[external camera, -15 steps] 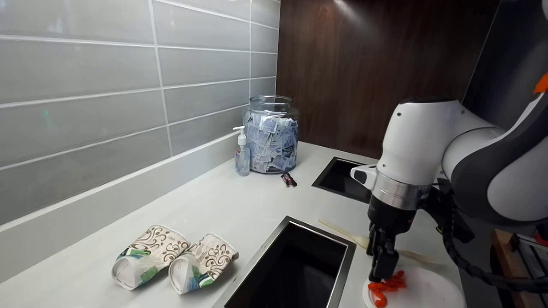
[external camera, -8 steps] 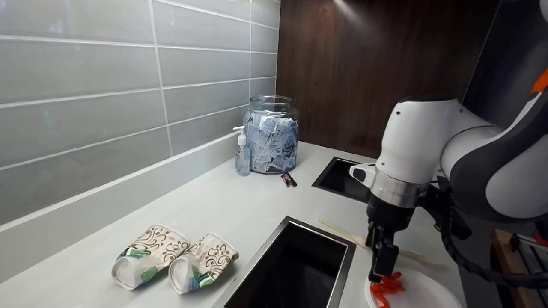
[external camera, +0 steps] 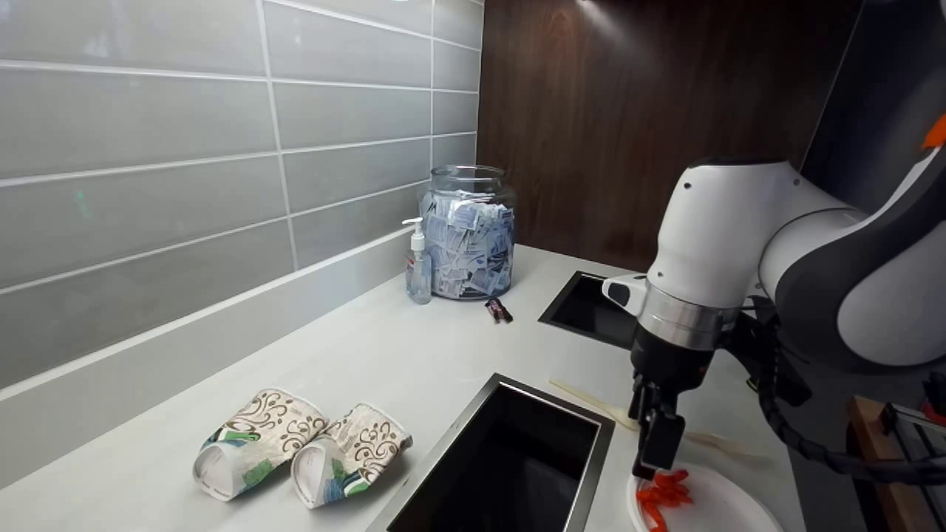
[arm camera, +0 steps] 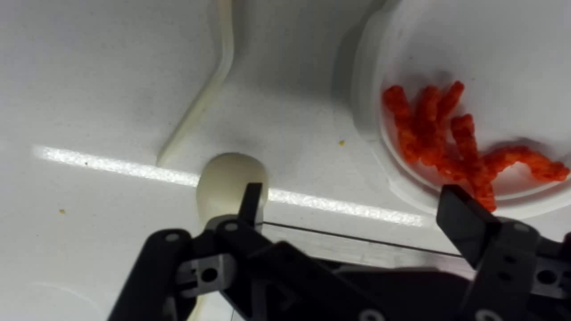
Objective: Empty the contents on the plate into the bin
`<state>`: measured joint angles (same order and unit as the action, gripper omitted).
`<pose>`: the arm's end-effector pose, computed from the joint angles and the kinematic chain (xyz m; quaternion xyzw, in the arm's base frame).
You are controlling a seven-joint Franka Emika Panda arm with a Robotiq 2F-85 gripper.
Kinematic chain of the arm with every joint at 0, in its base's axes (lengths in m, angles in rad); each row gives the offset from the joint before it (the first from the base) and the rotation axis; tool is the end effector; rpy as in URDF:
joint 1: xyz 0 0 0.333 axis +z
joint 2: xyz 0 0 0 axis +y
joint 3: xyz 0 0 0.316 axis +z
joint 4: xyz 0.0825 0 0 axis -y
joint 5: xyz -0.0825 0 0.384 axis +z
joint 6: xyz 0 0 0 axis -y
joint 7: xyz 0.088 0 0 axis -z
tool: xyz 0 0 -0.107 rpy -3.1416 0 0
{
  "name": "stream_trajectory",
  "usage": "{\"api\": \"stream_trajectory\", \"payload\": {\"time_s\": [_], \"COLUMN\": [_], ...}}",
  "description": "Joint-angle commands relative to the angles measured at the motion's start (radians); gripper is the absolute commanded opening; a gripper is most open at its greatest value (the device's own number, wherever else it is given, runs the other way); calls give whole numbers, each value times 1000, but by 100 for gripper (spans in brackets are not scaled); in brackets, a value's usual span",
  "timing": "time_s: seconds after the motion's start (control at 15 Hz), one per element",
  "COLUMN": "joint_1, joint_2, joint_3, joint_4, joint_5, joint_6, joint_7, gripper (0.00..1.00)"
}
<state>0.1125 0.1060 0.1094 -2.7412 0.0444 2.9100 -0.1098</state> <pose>0.3909 0.0868 0.1939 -0.9891 -0.1433 -0.0309 0.0133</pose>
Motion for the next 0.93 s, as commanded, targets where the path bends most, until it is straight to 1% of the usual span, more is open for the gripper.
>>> {"api": "stream_trajectory", "payload": {"time_s": [0.0,0.13,0.27,0.47,0.67,0.87], "joint_1": [-7,-10,-18,-24,-27,-28], "joint_2": [-88,-133,-162,-178,-161,-137], "joint_3": [-10,-26,-30,-38,-47,-49], "joint_4": [-12,-20,-17,-13,-7,0], "joint_5": [-10,-34,-17,47,88,112], "joint_6": [-110,-187,-283,-403,-458,-447], "joint_7": [80,151,173,123,81,55], "gripper": [100,100,100,100,100,99]}}
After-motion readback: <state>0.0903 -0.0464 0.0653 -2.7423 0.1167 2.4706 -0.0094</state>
